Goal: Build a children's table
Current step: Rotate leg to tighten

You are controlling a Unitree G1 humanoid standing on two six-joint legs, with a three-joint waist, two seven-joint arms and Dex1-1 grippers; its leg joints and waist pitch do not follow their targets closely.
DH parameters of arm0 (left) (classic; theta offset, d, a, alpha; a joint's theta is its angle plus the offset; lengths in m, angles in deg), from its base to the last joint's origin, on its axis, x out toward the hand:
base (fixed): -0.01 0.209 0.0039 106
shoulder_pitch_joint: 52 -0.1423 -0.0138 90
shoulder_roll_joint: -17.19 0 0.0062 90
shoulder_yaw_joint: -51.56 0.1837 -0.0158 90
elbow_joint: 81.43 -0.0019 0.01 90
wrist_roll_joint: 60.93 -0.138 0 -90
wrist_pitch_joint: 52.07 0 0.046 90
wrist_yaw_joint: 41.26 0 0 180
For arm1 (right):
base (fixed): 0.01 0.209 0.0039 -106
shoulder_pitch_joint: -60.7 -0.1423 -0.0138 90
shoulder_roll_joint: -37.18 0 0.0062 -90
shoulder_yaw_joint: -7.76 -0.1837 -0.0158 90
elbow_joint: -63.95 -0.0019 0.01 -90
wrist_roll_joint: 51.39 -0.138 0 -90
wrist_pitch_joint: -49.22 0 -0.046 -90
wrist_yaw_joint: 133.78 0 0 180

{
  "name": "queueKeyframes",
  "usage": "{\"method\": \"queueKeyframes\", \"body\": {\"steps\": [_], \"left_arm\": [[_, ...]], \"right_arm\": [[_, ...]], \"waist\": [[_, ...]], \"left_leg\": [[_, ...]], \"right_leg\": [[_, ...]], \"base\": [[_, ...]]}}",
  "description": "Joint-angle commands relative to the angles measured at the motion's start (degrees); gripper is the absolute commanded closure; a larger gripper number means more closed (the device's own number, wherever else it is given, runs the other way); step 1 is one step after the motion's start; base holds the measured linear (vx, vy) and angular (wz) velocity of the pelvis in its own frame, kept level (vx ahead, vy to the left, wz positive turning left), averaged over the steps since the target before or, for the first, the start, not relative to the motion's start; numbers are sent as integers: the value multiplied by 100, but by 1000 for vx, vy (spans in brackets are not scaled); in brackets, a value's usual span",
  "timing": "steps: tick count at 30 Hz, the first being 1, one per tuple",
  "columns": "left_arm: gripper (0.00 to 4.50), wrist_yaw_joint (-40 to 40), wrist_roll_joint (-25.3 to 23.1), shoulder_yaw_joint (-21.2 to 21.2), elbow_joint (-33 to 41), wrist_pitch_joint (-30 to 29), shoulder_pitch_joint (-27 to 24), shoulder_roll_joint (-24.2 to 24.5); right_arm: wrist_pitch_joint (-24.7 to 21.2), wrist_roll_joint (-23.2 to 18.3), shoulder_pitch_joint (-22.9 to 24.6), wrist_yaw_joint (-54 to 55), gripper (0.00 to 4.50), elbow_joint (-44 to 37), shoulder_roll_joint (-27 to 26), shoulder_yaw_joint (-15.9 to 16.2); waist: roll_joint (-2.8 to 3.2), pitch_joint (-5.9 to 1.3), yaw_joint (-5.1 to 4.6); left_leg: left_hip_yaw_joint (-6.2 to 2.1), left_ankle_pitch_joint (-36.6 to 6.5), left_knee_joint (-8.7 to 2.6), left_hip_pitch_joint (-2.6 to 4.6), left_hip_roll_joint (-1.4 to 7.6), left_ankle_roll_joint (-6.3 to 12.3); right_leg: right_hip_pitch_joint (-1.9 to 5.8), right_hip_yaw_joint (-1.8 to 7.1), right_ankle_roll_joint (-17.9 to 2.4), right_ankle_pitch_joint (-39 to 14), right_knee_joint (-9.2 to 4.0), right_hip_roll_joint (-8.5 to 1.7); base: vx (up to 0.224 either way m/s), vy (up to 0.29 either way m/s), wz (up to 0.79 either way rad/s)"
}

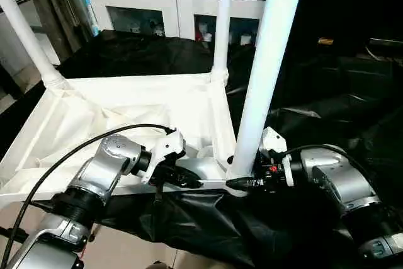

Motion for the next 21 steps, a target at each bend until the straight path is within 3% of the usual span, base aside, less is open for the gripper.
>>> {"method": "queueKeyframes", "body": {"steps": [1,4,6,7,9,10,11,12,18,20,21], "left_arm": [[450,110,286,105,358,82,88,-186],[450,-245,183,9,192,120,137,-318],[450,-881,82,-192,-78,95,270,-583],[450,-1184,39,-272,-181,46,335,-700],[450,-1407,12,-325,-262,27,391,-794],[450,-1877,-68,-400,-417,-74,512,-994],[450,-2049,-100,-422,-479,-96,559,-1071],[450,-2267,-132,-458,-554,-148,616,-1169],[450,-3481,-316,-620,-862,-313,861,-1736],[450,-3516,-332,-617,-835,-328,838,-1848],[450,-3385,-300,-572,-769,-319,787,-1880]], "right_arm": [[-146,-2,125,-112,180,-44,-168,362],[-285,-64,207,97,180,-113,-294,295],[-214,48,140,927,181,191,-683,54],[-227,131,61,1417,181,401,-882,-74],[-225,217,-19,1852,181,600,-1046,-176],[-206,379,-181,2661,182,1006,-1339,-327],[-203,426,-237,2928,183,1151,-1439,-372],[-169,472,-284,3178,183,1284,-1541,-403],[-334,642,-578,4504,183,1822,-2099,-643],[-223,699,-595,4521,183,1865,-2172,-645],[-164,672,-588,4485,148,1841,-2201,-666]], "waist": [[17,-324,-19],[23,-315,-23],[8,-300,-47],[-41,-288,-66],[-16,-275,-85],[-49,-258,-130],[-31,-251,-156],[-51,-260,-186],[-36,-248,-225],[-40,-253,-203],[-27,-259,-199]], "left_leg": [[27,-1384,-391,127,83,202],[24,-1453,-400,129,87,175],[23,-1613,-415,130,76,76],[13,-1746,-432,133,66,4],[-2,-1880,-447,152,57,-85],[-9,-1927,-463,136,48,-162],[-20,-1986,-470,137,38,-202],[-36,-2047,-474,145,30,-246],[-27,-2112,-471,153,24,-185],[-20,-2158,-457,168,16,-126],[-25,-2089,-466,138,20,-98]], "right_leg": [[248,99,-1527,-516,-329,-162],[249,105,-1518,-591,-332,-161],[230,112,-1478,-884,-362,-184],[234,108,-1385,-1223,-397,-190],[208,114,-1224,-1693,-432,-200],[192,115,-1142,-1926,-446,-207],[186,107,-1095,-2068,-458,-205],[193,97,-988,-2240,-481,-206],[146,106,-898,-2314,-538,-186],[134,106,-839,-2420,-567,-188],[155,107,-823,-2322,-560,-186]], "base": [[0,0,0],[0,0,0],[0,0,0],[0,0,0],[0,0,0],[0,0,0],[0,0,0],[0,0,0],[0,0,0],[0,0,0],[0,0,0]]}}
